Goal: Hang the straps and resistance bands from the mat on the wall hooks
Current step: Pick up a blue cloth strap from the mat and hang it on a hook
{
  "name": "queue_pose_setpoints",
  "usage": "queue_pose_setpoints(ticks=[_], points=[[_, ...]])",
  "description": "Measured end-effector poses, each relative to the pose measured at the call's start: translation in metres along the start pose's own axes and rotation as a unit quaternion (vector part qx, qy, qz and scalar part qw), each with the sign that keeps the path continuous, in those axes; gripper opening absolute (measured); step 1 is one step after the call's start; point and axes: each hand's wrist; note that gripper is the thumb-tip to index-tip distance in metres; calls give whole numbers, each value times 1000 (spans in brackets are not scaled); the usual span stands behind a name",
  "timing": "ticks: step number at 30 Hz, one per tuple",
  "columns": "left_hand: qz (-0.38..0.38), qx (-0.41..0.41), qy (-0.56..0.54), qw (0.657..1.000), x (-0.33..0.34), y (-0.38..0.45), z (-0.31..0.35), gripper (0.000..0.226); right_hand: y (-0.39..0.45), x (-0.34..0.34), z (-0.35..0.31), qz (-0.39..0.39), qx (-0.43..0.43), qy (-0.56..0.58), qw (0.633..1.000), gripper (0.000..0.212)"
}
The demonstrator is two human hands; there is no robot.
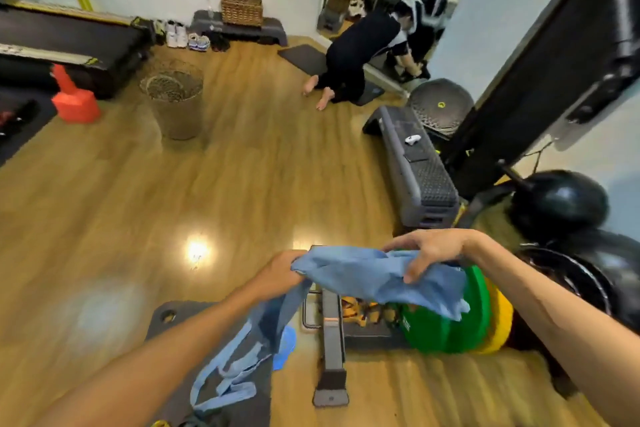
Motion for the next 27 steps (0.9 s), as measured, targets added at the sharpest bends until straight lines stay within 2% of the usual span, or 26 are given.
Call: queue_pose_setpoints(ticks=[3,6,8,10,11,13,15,17,19,22,24,26,27], points=[[-48,59,-3,997,20,35,64,12,-10,13,49,113,22,-8,993,93],[-135,103,25,985,63,59,132,23,-19,28,75,200,-47,34,978,99],[-189,134,93,968,94,71,180,14,-30,37,84,227,-138,141,954,80],[-210,184,158,947,121,83,217,5,-42,45,99,239,-228,293,897,60],[-212,199,171,941,134,89,232,4,-51,48,108,249,-253,351,867,60],[-221,210,192,933,157,104,259,8,-76,50,132,281,-257,395,836,49],[-248,240,275,898,178,116,290,11,-104,47,163,301,-215,378,849,25],[-296,274,386,829,202,125,321,11,-137,41,195,308,-171,351,868,15],[-327,280,470,771,232,133,348,25,-170,35,226,333,-155,339,866,21],[-306,322,557,702,285,151,380,33,-220,30,266,339,-174,376,845,28],[-282,361,563,688,316,158,403,23,-251,30,292,321,-198,389,840,30],[-297,371,508,719,342,166,426,11,-280,32,321,311,-191,374,852,18],[-323,356,470,741,357,170,436,17,-296,34,335,318,-166,349,865,9]])
Point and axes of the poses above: each hand's wrist, its own y-axis towards the middle knuckle, its own x-axis out of the palm, z = x × y, and after that the axes turned 4 degrees about -z, right-handed
